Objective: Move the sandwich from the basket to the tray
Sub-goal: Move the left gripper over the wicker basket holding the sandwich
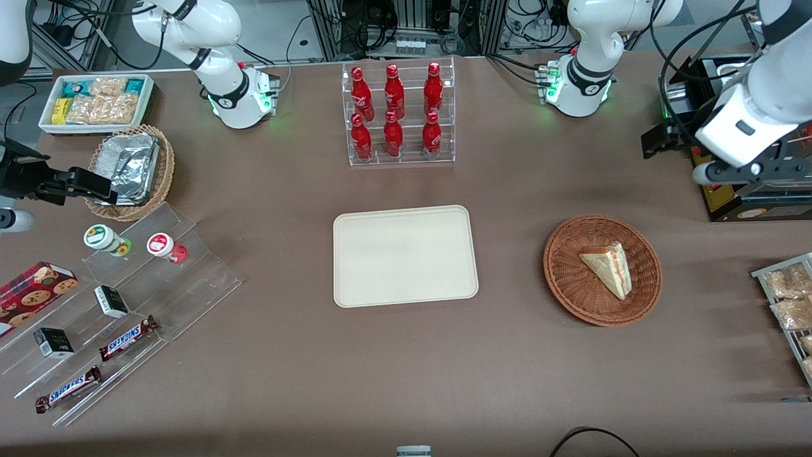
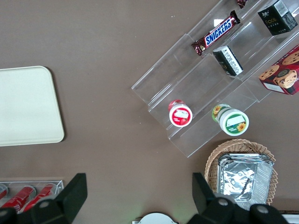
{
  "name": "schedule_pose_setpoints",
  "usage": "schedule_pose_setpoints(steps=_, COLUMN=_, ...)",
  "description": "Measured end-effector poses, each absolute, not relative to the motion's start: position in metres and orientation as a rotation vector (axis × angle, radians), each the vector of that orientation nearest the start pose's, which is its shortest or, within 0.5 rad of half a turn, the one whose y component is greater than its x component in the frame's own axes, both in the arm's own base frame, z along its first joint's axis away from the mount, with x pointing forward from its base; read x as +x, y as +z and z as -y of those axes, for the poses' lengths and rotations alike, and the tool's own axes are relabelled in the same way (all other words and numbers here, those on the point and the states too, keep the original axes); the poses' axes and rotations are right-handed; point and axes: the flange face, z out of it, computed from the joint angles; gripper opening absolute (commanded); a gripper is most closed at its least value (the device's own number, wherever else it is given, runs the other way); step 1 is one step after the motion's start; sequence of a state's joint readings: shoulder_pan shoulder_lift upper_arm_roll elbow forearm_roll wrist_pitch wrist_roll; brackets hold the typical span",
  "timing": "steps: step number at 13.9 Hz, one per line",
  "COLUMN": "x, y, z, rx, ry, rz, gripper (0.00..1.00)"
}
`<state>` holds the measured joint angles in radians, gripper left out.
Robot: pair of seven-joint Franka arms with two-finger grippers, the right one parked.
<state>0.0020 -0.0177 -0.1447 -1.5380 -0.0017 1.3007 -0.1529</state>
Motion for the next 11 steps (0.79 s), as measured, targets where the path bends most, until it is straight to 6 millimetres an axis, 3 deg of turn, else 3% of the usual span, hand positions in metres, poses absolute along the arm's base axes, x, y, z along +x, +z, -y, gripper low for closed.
schedule_pose_setpoints(steps=6, x=0.515, y=0.624, z=0.072, rx=-3.090, ry=0.340, rz=0.023, gripper=1.00)
schedule_pose_setpoints(steps=8, x=0.525, y=0.604, z=0.069, rx=-3.096, ry=0.326, rz=0.034, gripper=1.00)
schedule_pose_setpoints(steps=11, x=0.540, y=0.548, z=0.063, rx=-3.101, ry=0.315, rz=0.057, gripper=1.00)
